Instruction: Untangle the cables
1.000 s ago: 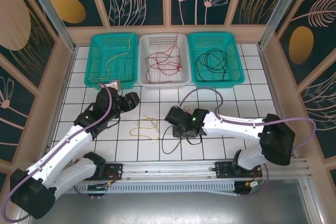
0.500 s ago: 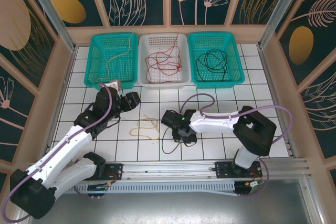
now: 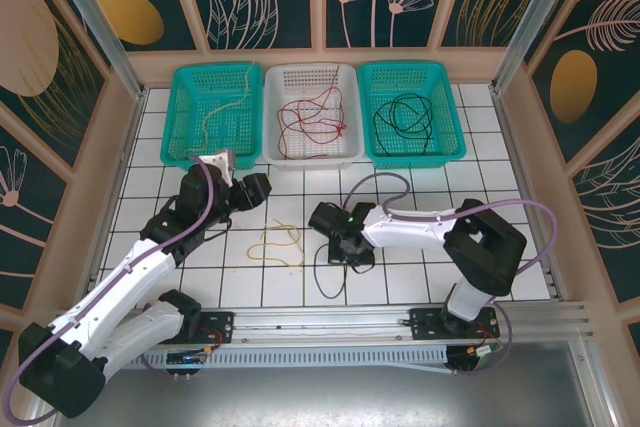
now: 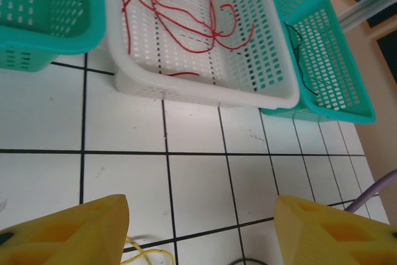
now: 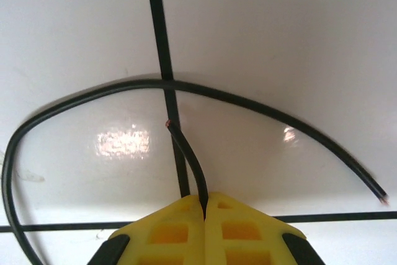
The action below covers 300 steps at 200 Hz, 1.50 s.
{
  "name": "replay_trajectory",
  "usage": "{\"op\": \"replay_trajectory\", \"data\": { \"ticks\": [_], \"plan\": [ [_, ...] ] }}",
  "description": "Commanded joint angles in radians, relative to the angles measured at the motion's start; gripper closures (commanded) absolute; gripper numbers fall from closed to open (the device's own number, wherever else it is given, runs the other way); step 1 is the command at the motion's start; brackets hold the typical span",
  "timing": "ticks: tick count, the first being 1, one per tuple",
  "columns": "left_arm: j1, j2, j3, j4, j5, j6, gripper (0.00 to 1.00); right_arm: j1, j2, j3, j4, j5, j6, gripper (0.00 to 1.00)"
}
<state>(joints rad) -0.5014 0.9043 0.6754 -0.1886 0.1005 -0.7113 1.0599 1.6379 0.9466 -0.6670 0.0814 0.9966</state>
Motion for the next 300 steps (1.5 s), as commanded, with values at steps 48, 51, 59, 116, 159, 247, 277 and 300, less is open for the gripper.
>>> {"op": "replay_trajectory", "data": {
  "ticks": [48, 51, 59, 116, 159, 247, 277, 300],
  "plan": [
    [-0.004, 0.000, 0.076, 0.316, 0.253, -0.031, 0.40, 0.012, -0.229, 0.293, -0.139, 0.456, -0.215, 1.00],
    [-0.007, 0.002, 0.079, 0.332, 0.258, -0.031, 0.39, 0.012, -0.233, 0.308, -0.141, 0.469, -0.227, 1.00],
    [-0.014, 0.004, 0.087, 0.370, 0.267, -0.024, 0.37, 0.012, -0.243, 0.354, -0.142, 0.504, -0.271, 1.00],
    [-0.120, 0.090, 0.190, 0.524, 0.314, 0.133, 0.20, 0.011, -0.237, 0.672, -0.130, 0.643, -0.558, 1.00],
    [-0.178, 0.162, 0.195, 0.662, 0.367, 0.198, 0.16, 0.008, -0.268, 0.772, -0.046, 0.642, -0.693, 1.00],
    [-0.276, 0.290, 0.272, 0.460, 0.347, 0.504, 0.13, 0.009, -0.335, 0.762, 0.023, 0.602, -0.801, 1.00],
    [-0.295, 0.321, 0.248, 0.519, 0.398, 0.467, 0.15, 0.006, -0.369, 0.743, 0.051, 0.567, -0.779, 1.00],
    [-0.317, 0.348, 0.268, 0.526, 0.398, 0.474, 0.19, 0.001, -0.380, 0.734, 0.061, 0.547, -0.767, 1.00]
  ]
}}
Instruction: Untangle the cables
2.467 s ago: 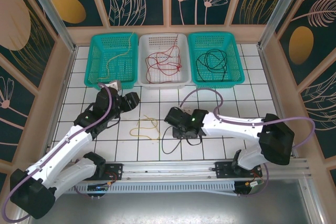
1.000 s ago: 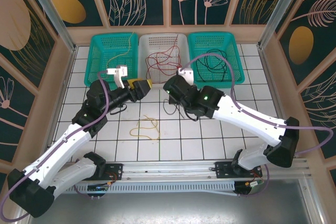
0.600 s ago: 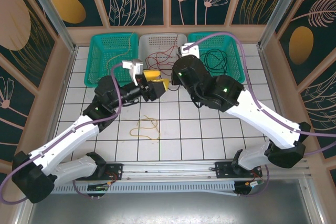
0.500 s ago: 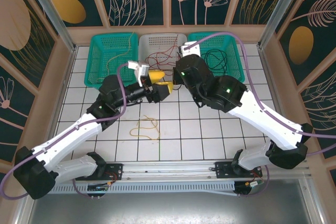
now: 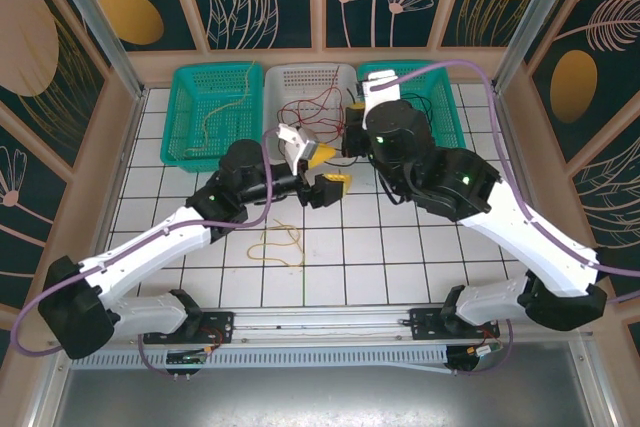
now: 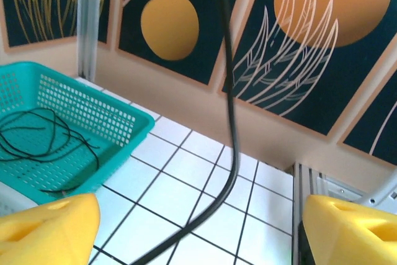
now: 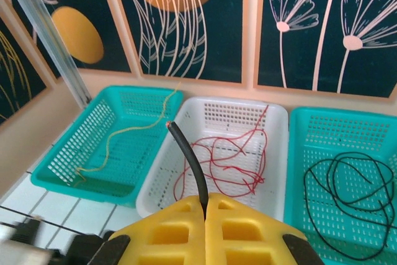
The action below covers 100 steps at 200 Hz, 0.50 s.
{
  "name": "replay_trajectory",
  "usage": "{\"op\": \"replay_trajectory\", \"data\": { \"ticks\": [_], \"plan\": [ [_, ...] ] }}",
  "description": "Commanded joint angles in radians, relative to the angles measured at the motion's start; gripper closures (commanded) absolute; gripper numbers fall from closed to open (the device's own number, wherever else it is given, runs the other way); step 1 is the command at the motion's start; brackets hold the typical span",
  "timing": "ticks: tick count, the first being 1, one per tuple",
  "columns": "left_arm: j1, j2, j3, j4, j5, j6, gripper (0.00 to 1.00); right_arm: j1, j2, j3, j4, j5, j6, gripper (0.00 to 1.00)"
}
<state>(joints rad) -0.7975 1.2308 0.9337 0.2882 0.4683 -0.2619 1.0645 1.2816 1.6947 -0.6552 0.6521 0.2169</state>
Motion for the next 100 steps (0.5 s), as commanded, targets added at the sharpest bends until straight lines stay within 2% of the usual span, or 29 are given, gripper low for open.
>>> {"op": "replay_trajectory", "data": {
  "ticks": [1, 24, 57, 100],
  "plan": [
    [-0.021, 0.023, 0.011, 0.049, 0.030, 0.027, 0.20, -0.004, -0.024, -0.015, 0.049, -0.024, 0.015, 1.00],
    [-0.024, 0.047, 0.033, 0.031, 0.026, 0.029, 0.36, -0.015, -0.036, -0.021, 0.055, -0.030, 0.033, 1.00],
    [-0.026, 0.052, 0.033, 0.059, 0.019, 0.005, 0.69, -0.059, -0.074, -0.051, 0.069, -0.075, 0.082, 1.00],
    [-0.028, 0.039, 0.012, 0.115, 0.040, -0.038, 0.86, -0.175, -0.137, -0.125, 0.103, -0.201, 0.170, 1.00]
  ]
}}
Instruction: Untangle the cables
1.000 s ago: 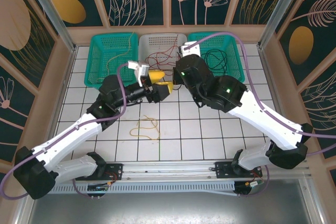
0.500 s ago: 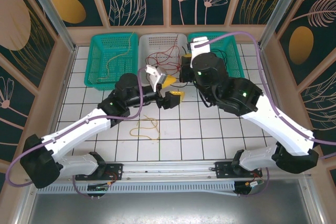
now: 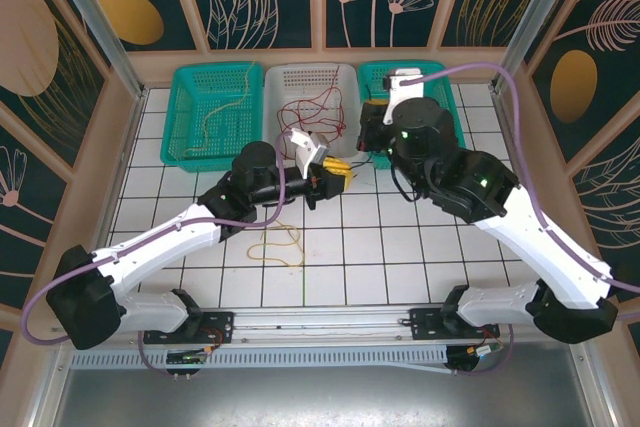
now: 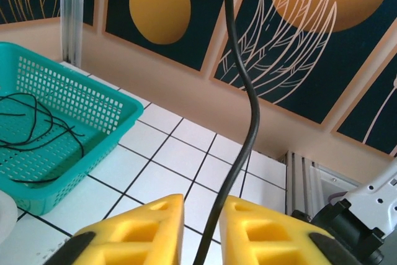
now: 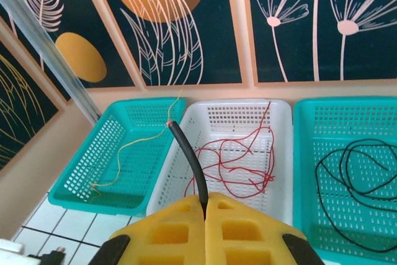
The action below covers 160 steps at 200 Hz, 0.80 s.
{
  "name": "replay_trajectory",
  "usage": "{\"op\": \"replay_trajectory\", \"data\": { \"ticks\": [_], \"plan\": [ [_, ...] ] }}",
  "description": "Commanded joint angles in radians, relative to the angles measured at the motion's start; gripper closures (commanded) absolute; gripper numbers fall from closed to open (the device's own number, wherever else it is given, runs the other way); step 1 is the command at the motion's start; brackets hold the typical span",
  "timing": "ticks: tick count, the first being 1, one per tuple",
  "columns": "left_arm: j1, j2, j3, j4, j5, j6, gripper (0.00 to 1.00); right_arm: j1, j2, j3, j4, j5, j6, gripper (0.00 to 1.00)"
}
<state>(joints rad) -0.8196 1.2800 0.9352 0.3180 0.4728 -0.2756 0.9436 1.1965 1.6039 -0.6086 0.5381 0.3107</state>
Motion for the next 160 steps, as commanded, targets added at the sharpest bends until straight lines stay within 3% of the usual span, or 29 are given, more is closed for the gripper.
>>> {"op": "replay_trajectory", "data": {
  "ticks": [1, 17, 63, 98, 141, 143, 155, 160],
  "plan": [
    [-0.007, -0.011, 0.009, 0.086, 0.036, -0.025, 0.86, -0.060, -0.056, -0.038, 0.060, -0.094, 0.081, 1.00],
    [-0.007, -0.023, -0.007, 0.101, 0.037, -0.033, 1.00, -0.103, -0.077, -0.059, 0.064, -0.127, 0.121, 1.00],
    [-0.007, -0.126, -0.143, 0.289, -0.038, -0.117, 1.00, -0.264, -0.094, -0.099, 0.030, -0.223, 0.250, 1.00],
    [-0.007, -0.219, -0.258, 0.462, -0.139, -0.216, 1.00, -0.330, -0.089, -0.138, 0.028, -0.261, 0.303, 1.00],
    [-0.007, -0.217, -0.267, 0.376, -0.231, -0.249, 1.00, -0.350, -0.070, -0.130, 0.082, -0.340, 0.304, 1.00],
    [-0.007, -0.215, -0.267, 0.367, -0.237, -0.252, 0.98, -0.350, -0.066, -0.126, 0.082, -0.341, 0.302, 1.00],
    [-0.006, -0.209, -0.266, 0.337, -0.258, -0.266, 0.61, -0.356, -0.045, -0.087, 0.081, -0.346, 0.286, 1.00],
    [-0.007, -0.208, -0.267, 0.324, -0.266, -0.272, 0.52, -0.358, -0.035, -0.066, 0.078, -0.349, 0.277, 1.00]
  ]
}}
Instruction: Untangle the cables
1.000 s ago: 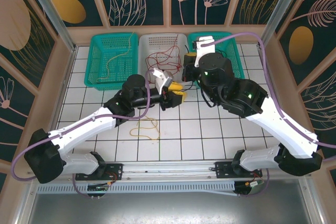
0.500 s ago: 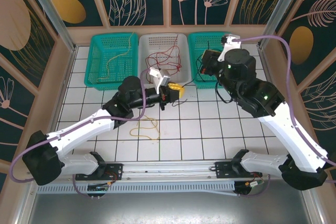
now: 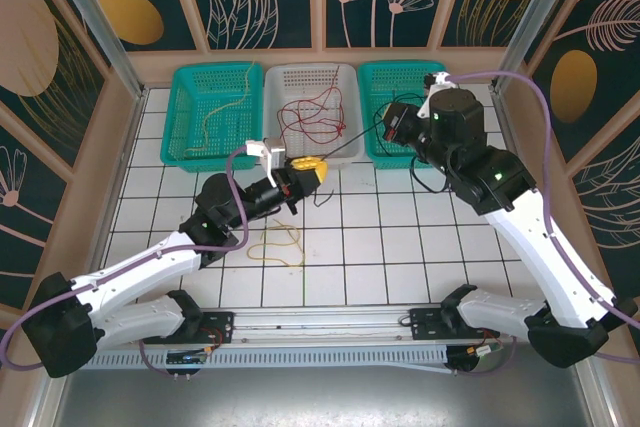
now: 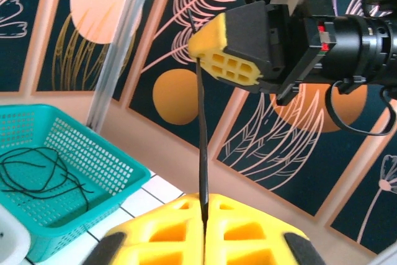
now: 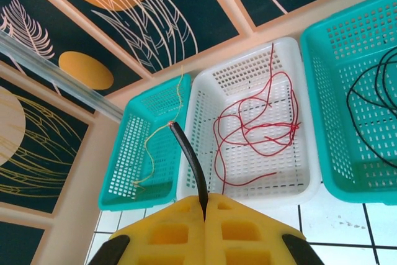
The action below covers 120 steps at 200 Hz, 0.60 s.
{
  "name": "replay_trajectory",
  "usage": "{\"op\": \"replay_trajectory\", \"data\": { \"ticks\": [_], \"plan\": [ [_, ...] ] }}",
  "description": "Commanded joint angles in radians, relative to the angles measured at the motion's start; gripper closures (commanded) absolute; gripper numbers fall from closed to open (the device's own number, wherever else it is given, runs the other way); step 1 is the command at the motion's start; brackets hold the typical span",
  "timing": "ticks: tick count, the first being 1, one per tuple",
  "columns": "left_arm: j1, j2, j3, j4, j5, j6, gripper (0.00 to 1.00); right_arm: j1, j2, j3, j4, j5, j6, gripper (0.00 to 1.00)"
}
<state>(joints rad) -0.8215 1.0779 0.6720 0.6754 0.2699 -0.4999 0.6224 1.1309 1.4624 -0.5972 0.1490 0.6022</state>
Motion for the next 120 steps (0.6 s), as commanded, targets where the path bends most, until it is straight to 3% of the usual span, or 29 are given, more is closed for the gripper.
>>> {"op": "replay_trajectory", "data": {
  "ticks": [1, 19, 38, 92, 120],
  "plan": [
    [-0.005, -0.006, -0.003, -0.036, -0.064, -0.050, 0.51, -0.037, 0.033, 0.080, 0.067, 0.040, -0.016, 1.00],
    [-0.005, -0.019, -0.022, -0.063, -0.105, -0.073, 0.32, -0.054, 0.077, 0.171, 0.055, 0.034, -0.056, 1.00],
    [-0.005, -0.051, -0.034, -0.132, -0.195, -0.092, 0.22, -0.070, 0.126, 0.267, 0.049, 0.036, -0.110, 1.00],
    [-0.004, -0.135, 0.033, -0.633, -0.563, -0.195, 0.16, -0.233, 0.281, 0.483, 0.038, -0.008, -0.220, 1.00],
    [-0.002, -0.144, 0.048, -0.832, -0.575, -0.258, 0.15, -0.319, 0.384, 0.550, 0.029, -0.040, -0.243, 1.00]
  ]
}}
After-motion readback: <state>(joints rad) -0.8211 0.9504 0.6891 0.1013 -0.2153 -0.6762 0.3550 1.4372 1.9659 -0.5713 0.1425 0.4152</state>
